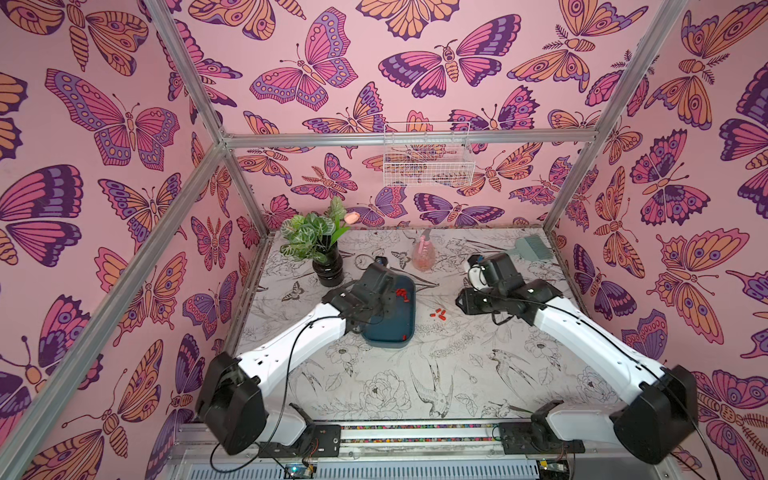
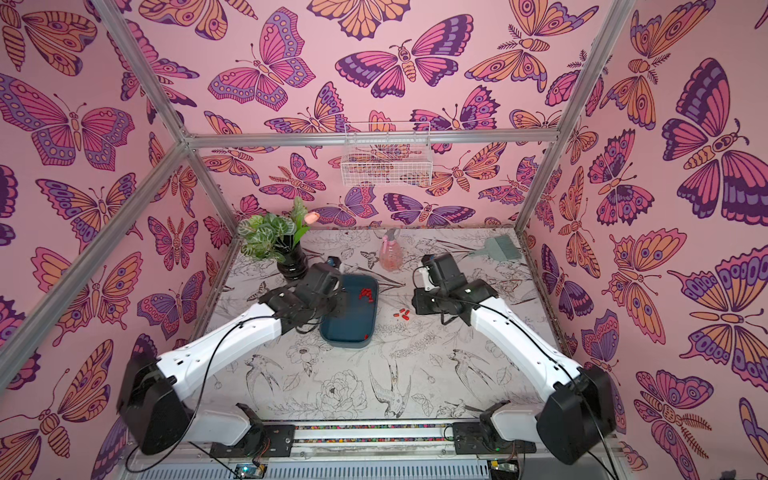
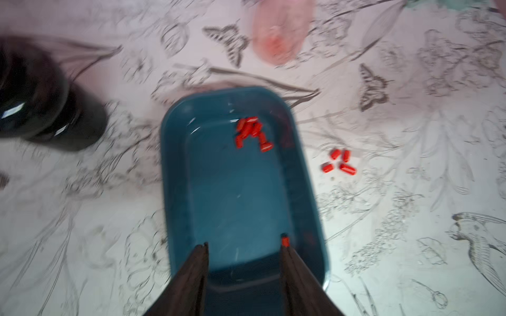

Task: Take the screw protection sleeves out of the storage box
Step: Move the storage box to the center of the board.

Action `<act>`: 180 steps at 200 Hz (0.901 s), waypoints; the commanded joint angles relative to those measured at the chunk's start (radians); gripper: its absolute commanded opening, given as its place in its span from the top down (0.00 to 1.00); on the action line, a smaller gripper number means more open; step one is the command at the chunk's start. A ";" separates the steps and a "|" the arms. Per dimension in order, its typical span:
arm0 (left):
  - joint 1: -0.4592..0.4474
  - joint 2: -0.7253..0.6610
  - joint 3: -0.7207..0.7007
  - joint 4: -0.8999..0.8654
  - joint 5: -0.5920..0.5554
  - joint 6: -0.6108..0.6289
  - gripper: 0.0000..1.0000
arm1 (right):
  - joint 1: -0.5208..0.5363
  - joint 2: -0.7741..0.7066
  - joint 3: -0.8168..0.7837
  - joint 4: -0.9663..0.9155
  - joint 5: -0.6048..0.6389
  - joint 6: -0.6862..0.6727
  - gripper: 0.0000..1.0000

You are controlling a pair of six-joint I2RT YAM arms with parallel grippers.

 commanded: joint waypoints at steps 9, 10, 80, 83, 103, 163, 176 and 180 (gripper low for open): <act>0.110 -0.171 -0.210 0.143 0.103 -0.105 0.52 | 0.074 0.153 0.193 -0.069 0.063 0.031 0.64; 0.113 -0.174 -0.215 0.146 0.106 -0.106 0.52 | 0.077 0.156 0.196 -0.071 0.063 0.033 0.64; 0.188 -0.172 -0.395 0.322 0.206 -0.180 0.52 | 0.160 0.520 0.582 -0.151 0.061 0.063 0.63; 0.189 -0.167 -0.401 0.328 0.210 -0.184 0.53 | 0.163 0.533 0.600 -0.158 0.061 0.061 0.63; 0.192 -0.143 -0.423 0.357 0.245 -0.190 0.52 | 0.176 0.617 0.695 -0.205 0.064 0.058 0.63; 0.192 -0.084 -0.426 0.410 0.374 -0.176 0.53 | 0.178 0.806 0.847 -0.244 0.048 0.083 0.62; 0.191 -0.080 -0.424 0.417 0.388 -0.174 0.53 | 0.178 0.826 0.855 -0.237 0.050 0.093 0.62; 0.191 -0.079 -0.422 0.420 0.393 -0.174 0.53 | 0.179 0.831 0.853 -0.233 0.052 0.098 0.62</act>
